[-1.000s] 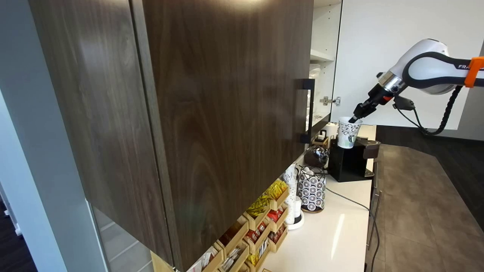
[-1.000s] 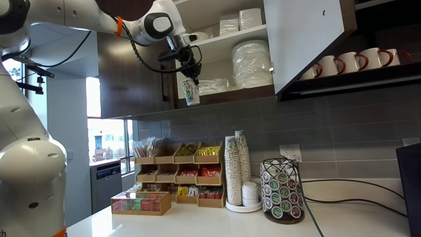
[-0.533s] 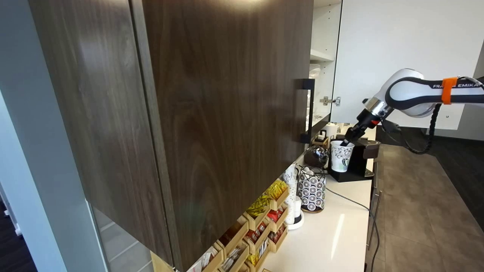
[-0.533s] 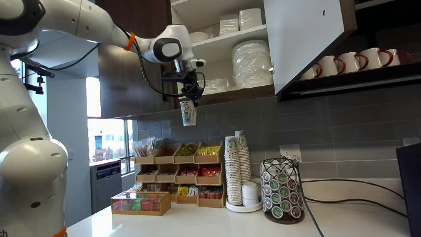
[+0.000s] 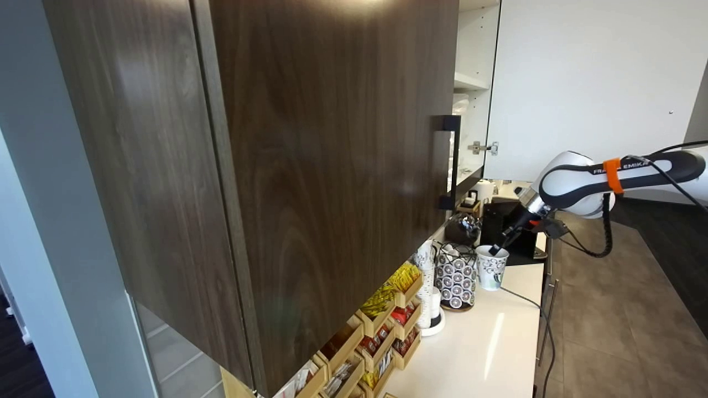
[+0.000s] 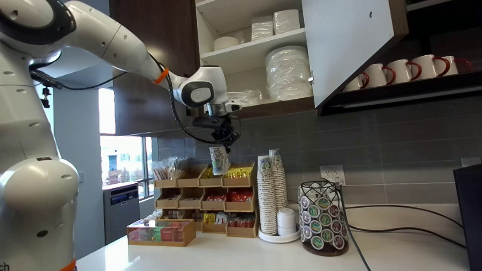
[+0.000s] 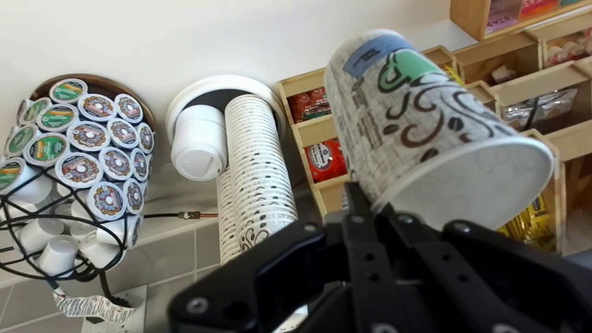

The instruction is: Remove the coffee cup from the bottom shelf of the upper cabinet and put it on the counter

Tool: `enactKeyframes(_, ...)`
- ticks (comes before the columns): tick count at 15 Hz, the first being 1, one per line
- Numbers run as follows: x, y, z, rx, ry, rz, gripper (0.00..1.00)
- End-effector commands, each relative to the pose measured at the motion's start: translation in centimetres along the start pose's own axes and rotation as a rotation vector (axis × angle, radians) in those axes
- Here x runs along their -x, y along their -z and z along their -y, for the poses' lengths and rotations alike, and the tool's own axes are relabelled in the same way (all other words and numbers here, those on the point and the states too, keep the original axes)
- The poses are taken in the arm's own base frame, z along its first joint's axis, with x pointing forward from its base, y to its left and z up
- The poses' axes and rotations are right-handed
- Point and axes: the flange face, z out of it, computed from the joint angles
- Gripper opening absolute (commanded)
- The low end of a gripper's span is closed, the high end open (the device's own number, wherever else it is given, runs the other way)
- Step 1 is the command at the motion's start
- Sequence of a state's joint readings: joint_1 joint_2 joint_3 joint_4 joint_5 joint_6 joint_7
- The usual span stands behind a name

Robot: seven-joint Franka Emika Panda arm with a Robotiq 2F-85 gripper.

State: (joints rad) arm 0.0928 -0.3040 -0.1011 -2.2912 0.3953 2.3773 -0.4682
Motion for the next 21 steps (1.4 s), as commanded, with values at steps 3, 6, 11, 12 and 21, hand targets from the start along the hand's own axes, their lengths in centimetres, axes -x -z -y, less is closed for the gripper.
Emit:
enactKeyframes(3, 3.0, -4.3, -1.7, 0.007, -0.011, -0.039, 0.02)
enactKeyframes(6, 2.6, -4.3, -1.7, 0.021, -0.013, -0.019, 0.05)
enactKeyframes(11, 2.6, -4.3, -1.6, 0.019, -0.014, -0.019, 0.05)
enactKeyframes(12, 2.6, -4.3, -1.7, 0.019, -0.014, -0.019, 0.02)
enactKeyframes(21, 8.6, -14.5, -8.8, -0.112, -0.145, 0.013, 0.01)
